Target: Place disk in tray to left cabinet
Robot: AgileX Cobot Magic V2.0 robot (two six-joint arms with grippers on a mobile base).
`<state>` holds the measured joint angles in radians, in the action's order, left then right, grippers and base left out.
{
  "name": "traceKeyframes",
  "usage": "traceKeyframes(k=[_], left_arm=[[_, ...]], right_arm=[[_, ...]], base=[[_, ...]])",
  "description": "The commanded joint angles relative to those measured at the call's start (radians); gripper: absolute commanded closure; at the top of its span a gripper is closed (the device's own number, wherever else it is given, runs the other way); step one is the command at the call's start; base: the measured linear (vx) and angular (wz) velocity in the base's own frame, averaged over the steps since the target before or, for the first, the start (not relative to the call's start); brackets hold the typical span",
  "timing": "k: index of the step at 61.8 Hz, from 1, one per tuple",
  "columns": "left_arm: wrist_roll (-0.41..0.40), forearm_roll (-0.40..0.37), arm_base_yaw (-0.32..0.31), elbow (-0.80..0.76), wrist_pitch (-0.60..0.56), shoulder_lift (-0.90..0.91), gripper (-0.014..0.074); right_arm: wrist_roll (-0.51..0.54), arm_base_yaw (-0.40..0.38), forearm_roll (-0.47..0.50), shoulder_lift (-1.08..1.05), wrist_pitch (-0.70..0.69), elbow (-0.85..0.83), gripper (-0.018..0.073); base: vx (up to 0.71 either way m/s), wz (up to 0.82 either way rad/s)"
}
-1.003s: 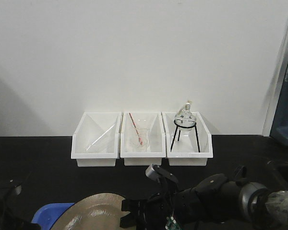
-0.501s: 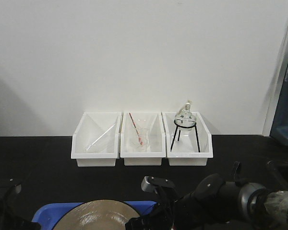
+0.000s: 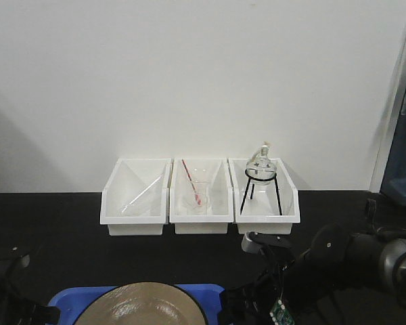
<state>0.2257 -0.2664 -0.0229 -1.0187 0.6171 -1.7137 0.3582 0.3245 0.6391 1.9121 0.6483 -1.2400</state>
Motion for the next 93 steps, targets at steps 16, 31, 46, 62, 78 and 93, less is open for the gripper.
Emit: traceKeyframes(k=[16,31,46,62,78,93], left_arm=[[-0.003,-0.057,-0.003,-0.028,-0.042,-0.042,0.0152],[-0.001,-0.067,-0.004,-0.028,-0.045,-0.044,0.0152],[-0.001,-0.068,-0.004,-0.027,-0.045,-0.044,0.0152],[-0.001,-0.087,-0.004,-0.027,-0.047,-0.075,0.0152],[-0.001,-0.146,-0.005,-0.027,-0.048,-0.112,0.0153],[-0.001,-0.190,-0.025,-0.027,-0.032,-0.147,0.0274]], right_arm=[[-0.096,-0.003,-0.011,-0.013,-0.037,-0.027,0.0008],[-0.135,0.016,-0.011,0.042,-0.029,-0.027,0.0008],[-0.170,0.055,-0.028,0.086,-0.035,-0.027,0.0009],[-0.179,0.085,-0.035,0.108,-0.020,-0.027,0.0067],[-0.181,0.085,-0.029,0.145,0.049,-0.027,0.0223],[-0.217,0.084,-0.023,0.148,0.052,-0.027,0.0425]], base=[[0.00,0.00],[0.00,0.00],[0.00,0.00],[0.00,0.00],[0.00,0.00],[0.00,0.00]])
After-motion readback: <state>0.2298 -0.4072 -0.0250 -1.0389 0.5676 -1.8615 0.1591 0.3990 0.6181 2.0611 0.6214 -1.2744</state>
